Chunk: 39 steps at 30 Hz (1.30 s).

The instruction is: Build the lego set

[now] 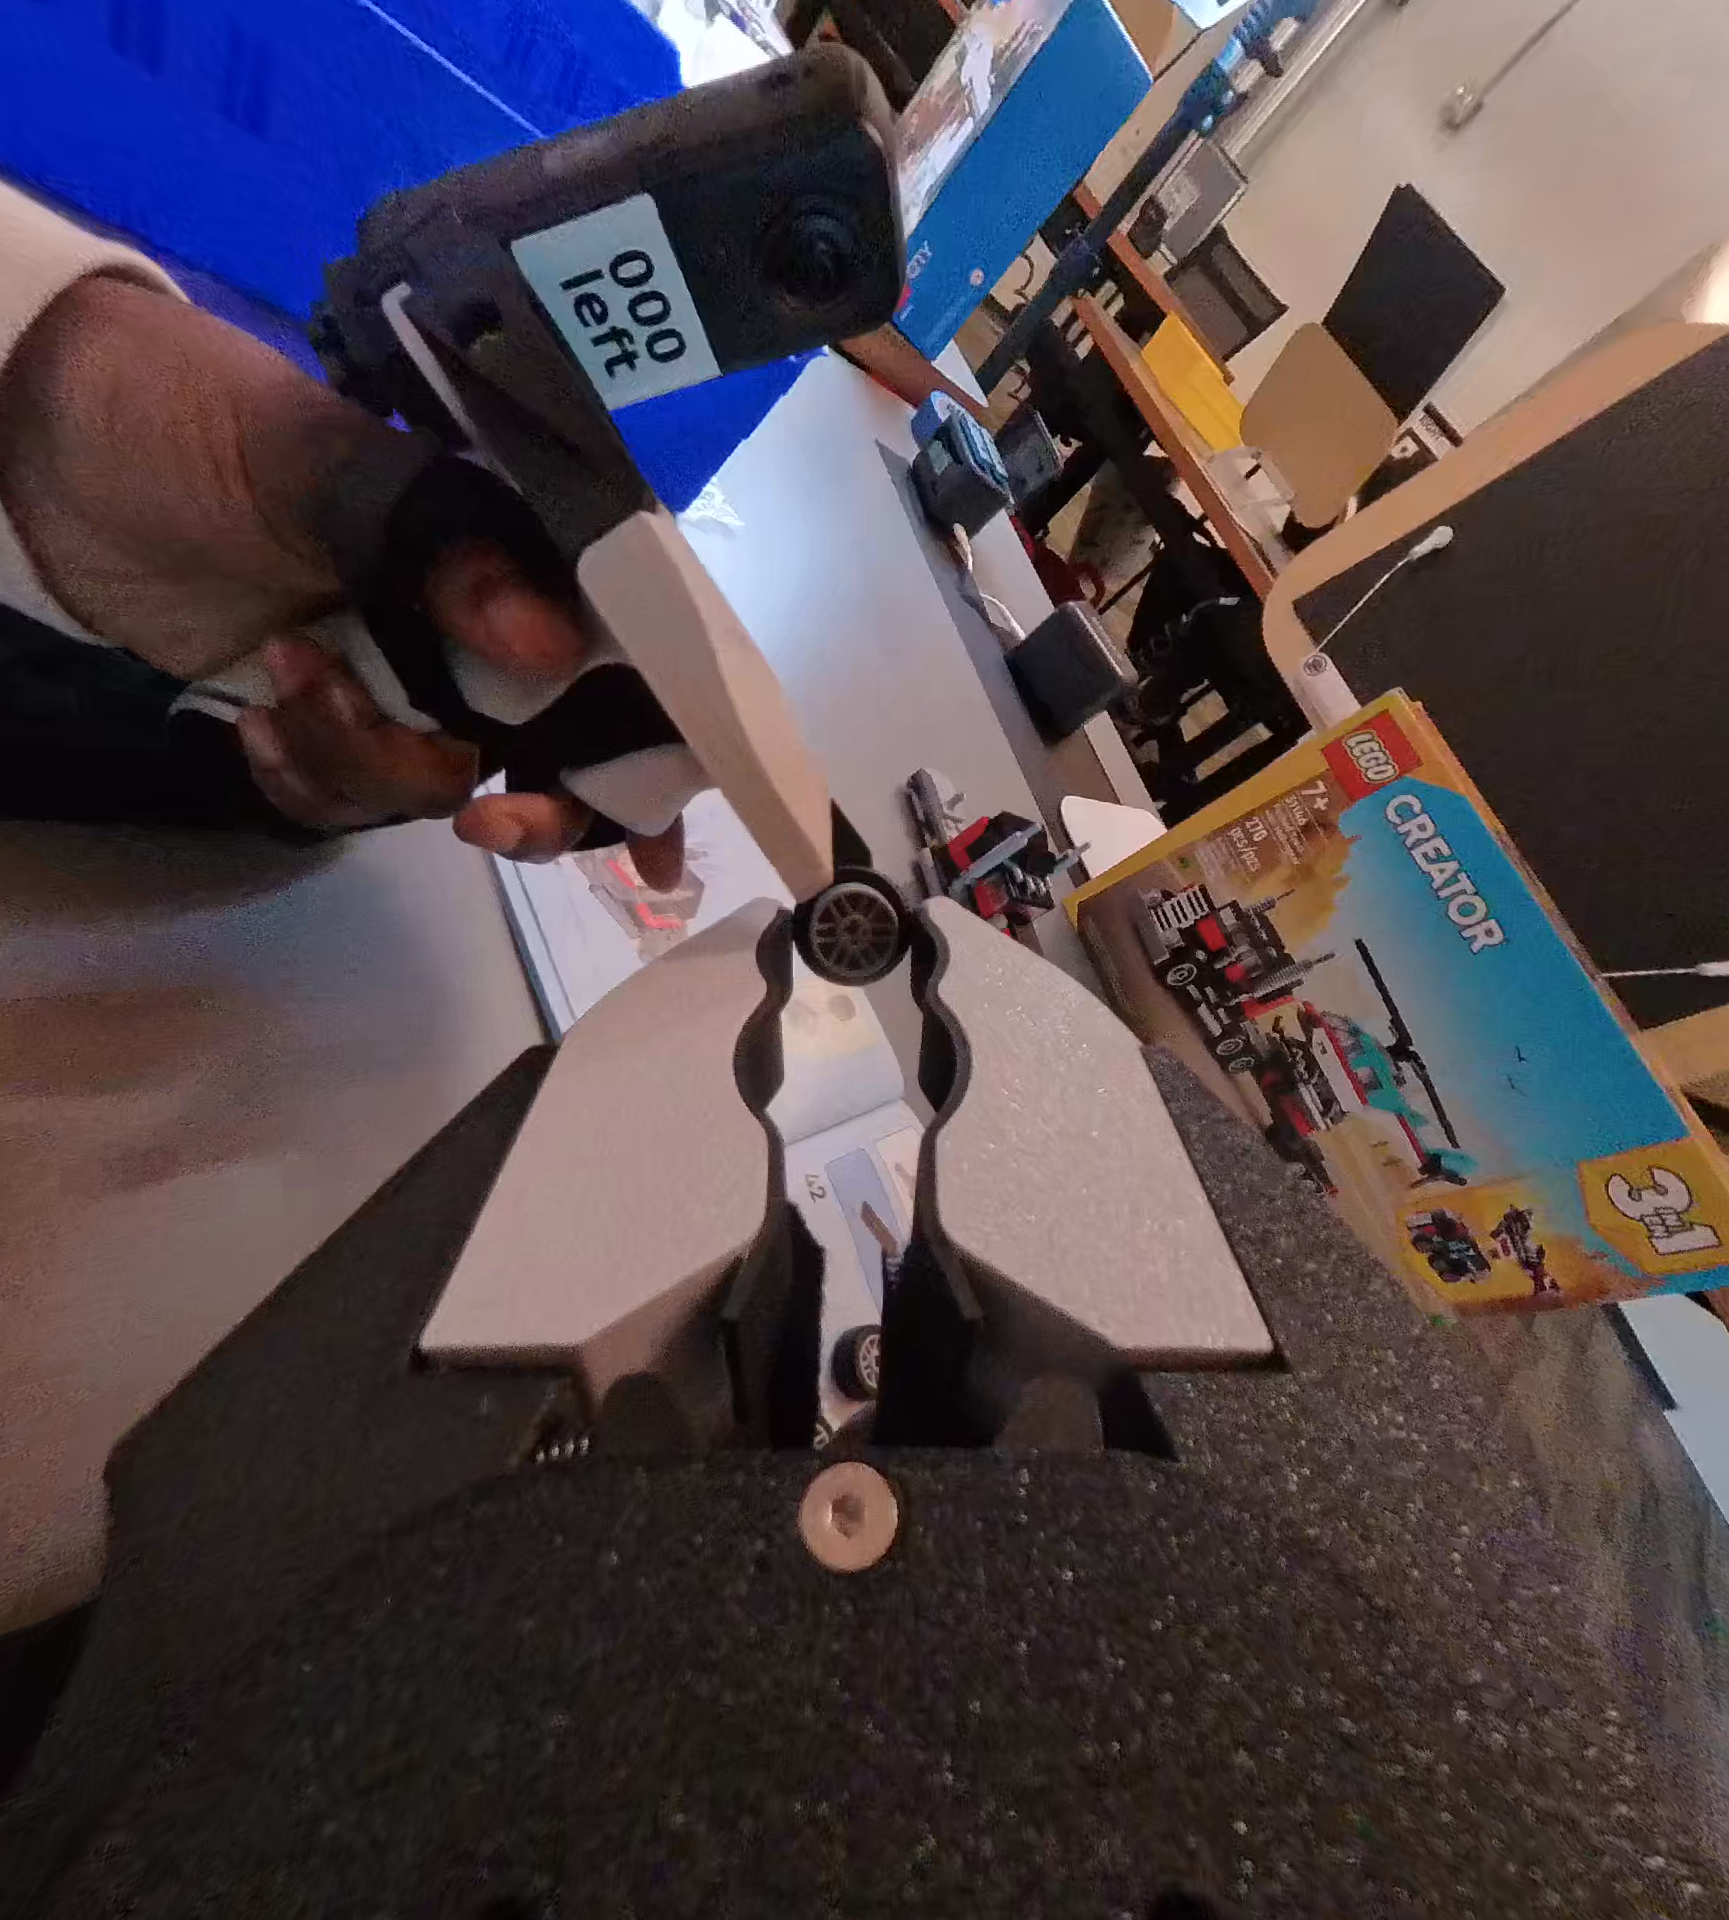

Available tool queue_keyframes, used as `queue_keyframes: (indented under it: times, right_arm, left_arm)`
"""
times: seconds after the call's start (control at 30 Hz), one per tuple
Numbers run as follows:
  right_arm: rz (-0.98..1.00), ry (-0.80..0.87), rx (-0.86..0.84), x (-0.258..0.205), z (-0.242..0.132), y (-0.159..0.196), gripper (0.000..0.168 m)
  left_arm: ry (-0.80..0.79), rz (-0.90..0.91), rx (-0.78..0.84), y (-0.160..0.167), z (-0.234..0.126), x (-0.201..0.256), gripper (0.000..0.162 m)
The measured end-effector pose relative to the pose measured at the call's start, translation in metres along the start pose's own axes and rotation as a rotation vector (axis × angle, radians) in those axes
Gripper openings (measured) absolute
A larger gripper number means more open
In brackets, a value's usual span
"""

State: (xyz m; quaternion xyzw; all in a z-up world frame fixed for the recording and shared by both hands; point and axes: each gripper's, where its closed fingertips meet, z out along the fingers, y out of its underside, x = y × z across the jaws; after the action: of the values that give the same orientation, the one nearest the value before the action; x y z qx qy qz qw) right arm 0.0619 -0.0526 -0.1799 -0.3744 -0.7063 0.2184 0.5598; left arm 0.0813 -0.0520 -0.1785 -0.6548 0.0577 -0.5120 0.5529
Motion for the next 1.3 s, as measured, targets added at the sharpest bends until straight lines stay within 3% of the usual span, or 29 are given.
queue_keyframes:
  times: [0.1,0.23,0.3,0.37,0.43,0.47,0.6,0.8,0.87,0.97,1.3]
  right_arm:
    - [-0.048,0.023,-0.004,-0.001,0.000,-0.005,0.022]
    - [-0.027,0.004,0.043,-0.003,-0.002,-0.014,0.023]
    - [0.175,-0.123,0.187,-0.006,-0.010,-0.026,0.030]
    - [0.518,-0.311,0.385,-0.003,-0.024,-0.041,0.040]
    - [0.790,-0.476,0.530,0.003,-0.036,-0.052,0.037]
    - [0.836,-0.515,0.559,0.002,-0.038,-0.055,0.036]
    - [0.741,-0.487,0.522,-0.008,-0.034,-0.055,0.021]
    - [0.781,-0.554,0.524,-0.012,-0.035,-0.055,0.031]
    - [0.778,-0.574,0.550,-0.013,-0.038,-0.058,0.017]
    - [0.755,-0.555,0.548,-0.013,-0.038,-0.057,0.016]
    - [0.752,-0.345,0.561,-0.012,-0.038,-0.053,0.015]
  left_arm:
    - [0.000,0.071,0.018,-0.002,-0.004,0.004,0.020]
    - [0.001,0.191,0.010,-0.004,-0.008,0.011,0.017]
    - [0.062,0.219,0.029,-0.006,-0.010,0.020,0.017]
    - [0.146,0.221,0.050,-0.010,-0.013,0.032,0.017]
    - [0.218,0.239,0.054,-0.010,-0.016,0.043,0.017]
    - [0.241,0.246,0.047,-0.009,-0.016,0.047,0.017]
    - [0.283,0.261,0.021,-0.004,-0.015,0.054,0.017]
    - [0.346,0.236,0.020,-0.004,-0.016,0.063,0.016]
    - [0.355,0.233,0.011,-0.002,-0.016,0.063,0.016]
    - [0.356,0.232,0.001,-0.001,-0.015,0.064,0.016]
    - [0.273,0.305,-0.015,0.001,-0.014,0.060,0.014]
